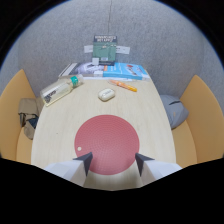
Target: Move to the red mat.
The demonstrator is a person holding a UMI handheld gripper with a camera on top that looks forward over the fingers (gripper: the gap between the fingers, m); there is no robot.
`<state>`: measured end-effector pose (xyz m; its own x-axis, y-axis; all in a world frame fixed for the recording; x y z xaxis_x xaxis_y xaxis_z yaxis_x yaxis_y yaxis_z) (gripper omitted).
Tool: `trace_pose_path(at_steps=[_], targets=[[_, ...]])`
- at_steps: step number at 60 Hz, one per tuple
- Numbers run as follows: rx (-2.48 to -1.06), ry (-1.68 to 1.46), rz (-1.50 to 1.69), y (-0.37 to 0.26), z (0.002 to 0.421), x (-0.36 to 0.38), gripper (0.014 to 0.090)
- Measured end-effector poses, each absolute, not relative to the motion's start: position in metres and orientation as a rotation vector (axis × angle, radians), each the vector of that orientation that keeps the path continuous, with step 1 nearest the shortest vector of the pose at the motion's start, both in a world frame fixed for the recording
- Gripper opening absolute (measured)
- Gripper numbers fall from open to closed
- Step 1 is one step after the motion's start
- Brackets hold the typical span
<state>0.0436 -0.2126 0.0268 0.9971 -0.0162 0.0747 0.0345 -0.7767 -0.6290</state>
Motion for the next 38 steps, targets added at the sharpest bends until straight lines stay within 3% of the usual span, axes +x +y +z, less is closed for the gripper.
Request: trace_pose_path(at_steps=[9,11,38], targets=[[-2.466,-0.006,-0.102,-0.190,0.013,0.040,0.0893],[-2.468,-0.005,-0.102,-0.186,0.011,0.039,0.0867],[-2.473,-0.008,-0.100,-0.172,0.004,0.036,0.0870]])
